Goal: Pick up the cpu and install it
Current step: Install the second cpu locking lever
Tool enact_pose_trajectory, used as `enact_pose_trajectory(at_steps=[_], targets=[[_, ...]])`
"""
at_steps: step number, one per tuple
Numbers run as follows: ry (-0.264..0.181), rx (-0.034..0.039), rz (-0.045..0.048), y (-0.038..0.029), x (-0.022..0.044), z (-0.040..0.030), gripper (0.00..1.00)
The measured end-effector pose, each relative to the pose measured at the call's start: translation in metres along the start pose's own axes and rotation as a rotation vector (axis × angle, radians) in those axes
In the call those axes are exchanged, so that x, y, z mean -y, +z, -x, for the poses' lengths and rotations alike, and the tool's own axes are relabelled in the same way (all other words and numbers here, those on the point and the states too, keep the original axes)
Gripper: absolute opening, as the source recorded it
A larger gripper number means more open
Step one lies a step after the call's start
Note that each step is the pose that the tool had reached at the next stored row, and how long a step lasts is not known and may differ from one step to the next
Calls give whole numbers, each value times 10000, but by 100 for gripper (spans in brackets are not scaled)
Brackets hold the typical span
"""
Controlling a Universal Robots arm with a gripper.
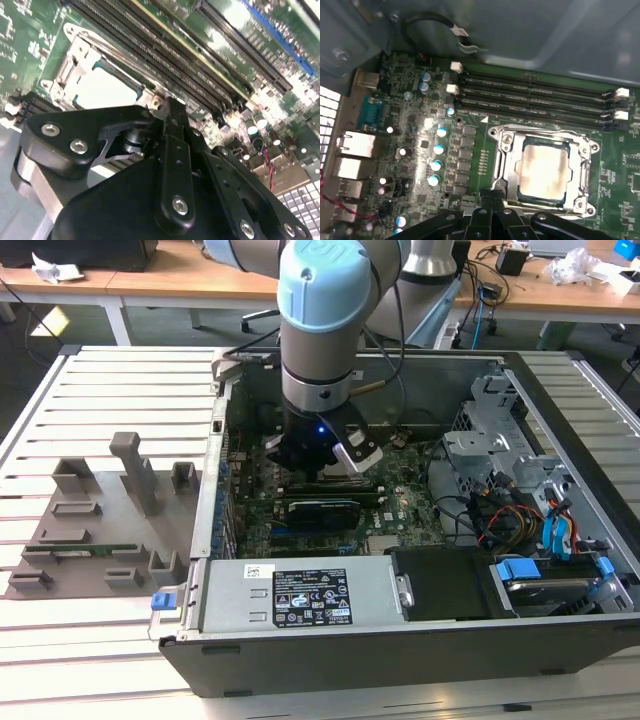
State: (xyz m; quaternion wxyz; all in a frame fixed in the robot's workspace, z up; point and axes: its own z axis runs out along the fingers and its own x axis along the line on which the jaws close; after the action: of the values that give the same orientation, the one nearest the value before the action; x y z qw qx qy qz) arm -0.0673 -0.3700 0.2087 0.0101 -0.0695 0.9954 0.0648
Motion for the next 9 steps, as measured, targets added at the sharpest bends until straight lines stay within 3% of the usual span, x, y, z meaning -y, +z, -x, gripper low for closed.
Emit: enact_pose_trajectory(at_steps=[2, 5, 9], targets=[[1, -43, -168, 8, -47, 61, 11], [3, -104, -326, 23, -141, 157, 11], [14, -210, -435, 36, -209, 298, 11]])
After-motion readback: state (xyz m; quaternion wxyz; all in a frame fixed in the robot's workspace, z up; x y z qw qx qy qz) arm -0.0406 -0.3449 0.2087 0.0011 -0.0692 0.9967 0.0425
